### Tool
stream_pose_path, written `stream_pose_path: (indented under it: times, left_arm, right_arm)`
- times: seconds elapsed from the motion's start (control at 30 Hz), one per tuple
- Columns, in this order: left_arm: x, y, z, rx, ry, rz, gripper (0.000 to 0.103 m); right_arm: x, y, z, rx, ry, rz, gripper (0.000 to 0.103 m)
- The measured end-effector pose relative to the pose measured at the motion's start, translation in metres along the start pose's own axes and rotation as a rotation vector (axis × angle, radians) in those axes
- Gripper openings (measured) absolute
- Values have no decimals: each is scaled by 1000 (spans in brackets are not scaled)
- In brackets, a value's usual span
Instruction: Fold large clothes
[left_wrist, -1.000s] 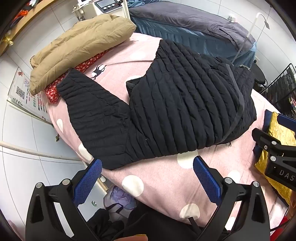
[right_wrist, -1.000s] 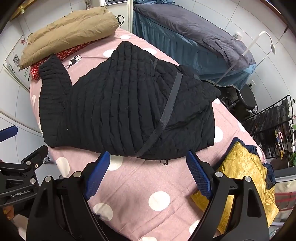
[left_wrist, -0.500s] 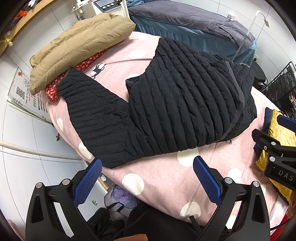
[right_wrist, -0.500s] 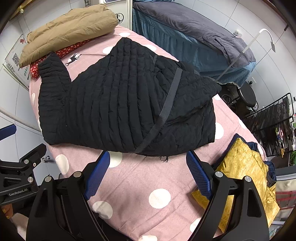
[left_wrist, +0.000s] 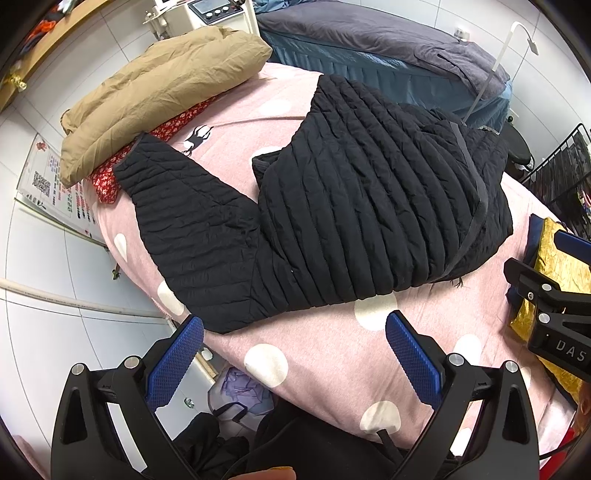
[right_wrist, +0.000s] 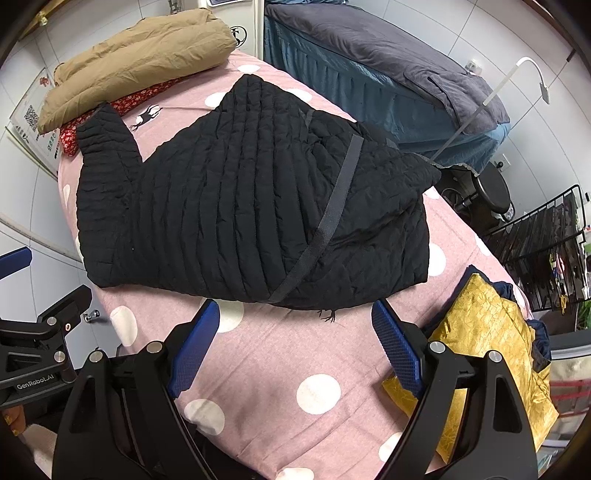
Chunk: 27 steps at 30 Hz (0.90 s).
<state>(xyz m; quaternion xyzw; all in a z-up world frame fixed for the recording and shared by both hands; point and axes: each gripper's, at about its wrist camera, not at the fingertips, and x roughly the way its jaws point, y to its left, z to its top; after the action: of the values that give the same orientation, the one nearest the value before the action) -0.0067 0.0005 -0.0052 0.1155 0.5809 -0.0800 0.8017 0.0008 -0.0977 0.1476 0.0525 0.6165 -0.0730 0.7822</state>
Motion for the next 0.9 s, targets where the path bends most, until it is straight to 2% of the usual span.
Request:
stream_pose_path:
  times: [0.9]
  left_arm:
    - [-2,1,-2,3,1,4,96]
  right_arm:
    - [0,2,-3,-9,4,0,84]
